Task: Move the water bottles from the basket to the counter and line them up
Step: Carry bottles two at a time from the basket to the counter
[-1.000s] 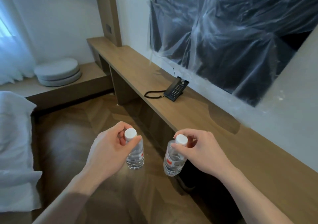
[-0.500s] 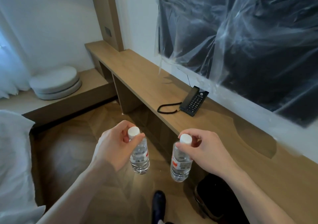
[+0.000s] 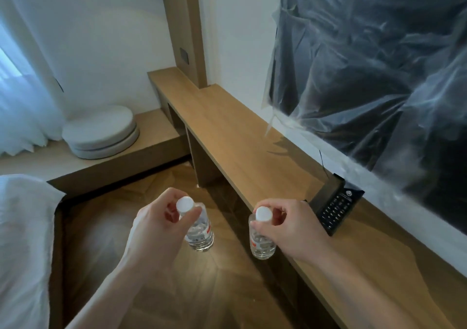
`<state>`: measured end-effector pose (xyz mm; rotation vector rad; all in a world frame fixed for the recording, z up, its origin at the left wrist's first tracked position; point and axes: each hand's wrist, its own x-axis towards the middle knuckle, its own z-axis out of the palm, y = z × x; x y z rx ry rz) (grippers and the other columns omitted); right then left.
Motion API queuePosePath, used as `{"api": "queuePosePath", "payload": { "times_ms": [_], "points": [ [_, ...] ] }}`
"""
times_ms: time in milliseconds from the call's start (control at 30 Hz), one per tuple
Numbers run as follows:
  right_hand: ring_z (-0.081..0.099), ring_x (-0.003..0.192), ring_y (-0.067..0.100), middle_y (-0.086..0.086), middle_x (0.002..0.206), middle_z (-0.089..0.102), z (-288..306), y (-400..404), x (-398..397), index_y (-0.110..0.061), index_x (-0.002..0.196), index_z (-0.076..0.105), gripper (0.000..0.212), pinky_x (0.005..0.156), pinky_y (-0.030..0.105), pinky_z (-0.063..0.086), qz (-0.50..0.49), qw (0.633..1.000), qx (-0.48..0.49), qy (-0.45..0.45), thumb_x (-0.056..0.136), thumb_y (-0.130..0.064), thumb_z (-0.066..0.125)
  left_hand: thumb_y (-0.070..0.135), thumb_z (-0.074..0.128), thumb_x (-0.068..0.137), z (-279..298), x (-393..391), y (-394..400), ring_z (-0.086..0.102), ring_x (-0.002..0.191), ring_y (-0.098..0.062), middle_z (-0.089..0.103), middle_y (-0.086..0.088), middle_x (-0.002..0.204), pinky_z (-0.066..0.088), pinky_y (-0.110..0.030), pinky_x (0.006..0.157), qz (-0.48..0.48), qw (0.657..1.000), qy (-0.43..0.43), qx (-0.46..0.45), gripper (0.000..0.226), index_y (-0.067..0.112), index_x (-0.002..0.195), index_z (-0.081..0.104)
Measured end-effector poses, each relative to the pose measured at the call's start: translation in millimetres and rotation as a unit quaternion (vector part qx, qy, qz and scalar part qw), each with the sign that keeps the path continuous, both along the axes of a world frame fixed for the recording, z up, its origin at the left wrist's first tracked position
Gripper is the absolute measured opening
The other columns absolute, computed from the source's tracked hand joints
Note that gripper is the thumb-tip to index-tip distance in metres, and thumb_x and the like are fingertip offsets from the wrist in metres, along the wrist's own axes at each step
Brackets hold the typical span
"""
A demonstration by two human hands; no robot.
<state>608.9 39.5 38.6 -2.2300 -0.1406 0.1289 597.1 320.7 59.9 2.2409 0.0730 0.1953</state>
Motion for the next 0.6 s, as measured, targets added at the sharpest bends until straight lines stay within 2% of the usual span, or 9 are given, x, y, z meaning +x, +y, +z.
{"api": "queuePosePath", "payload": {
  "times_ms": [100,200,367,600],
  "points": [
    [0.070,0.099,-0.001,-0.024,0.097,0.074,3.2,17.8,51.3,-0.040,0.105,0.075,0.026,0.075,0.027,0.066,0.007,1.000,0.002,-0.004,0.083,-0.052,0.082,0.045,0.078,0.089,0.7,45.4,21.1,0.059,0.063,-0.011,0.066,0.014,0.073,0.046,-0.026,0.056,0.012,1.000,-0.005,-0.005,0.016,0.034,0.090,0.066],
    [0.068,0.100,-0.004,-0.025,0.095,0.074,2.1,39.5,97.5,-0.041,0.106,0.075,0.026,0.073,0.024,0.065,0.000,1.000,0.005,-0.010,0.083,-0.051,0.083,0.044,0.078,0.088,-1.7,94.0,46.4,0.060,0.064,-0.003,0.064,0.021,0.073,0.040,-0.014,0.054,0.009,1.000,-0.004,-0.002,0.015,0.034,0.091,0.067],
    [0.070,0.095,-0.001,-0.022,0.096,0.075,-4.3,85.6,168.2,-0.040,0.105,0.076,0.024,0.074,0.028,0.066,-0.023,1.000,0.011,-0.006,0.083,-0.048,0.083,0.045,0.077,0.088,-11.6,177.3,96.2,0.059,0.063,-0.001,0.063,0.024,0.072,0.043,-0.011,0.054,-0.030,0.999,-0.001,-0.012,0.015,0.035,0.092,0.067],
    [0.068,0.098,-0.008,-0.025,0.098,0.075,-4.8,145.2,250.9,-0.043,0.102,0.076,0.020,0.076,0.026,0.066,-0.093,0.995,0.021,0.000,0.084,-0.045,0.085,0.047,0.077,0.088,-19.0,291.6,167.5,0.059,0.066,-0.007,0.064,0.018,0.074,0.045,-0.018,0.055,-0.099,0.995,0.004,0.019,0.017,0.036,0.091,0.065]
  ]
}}
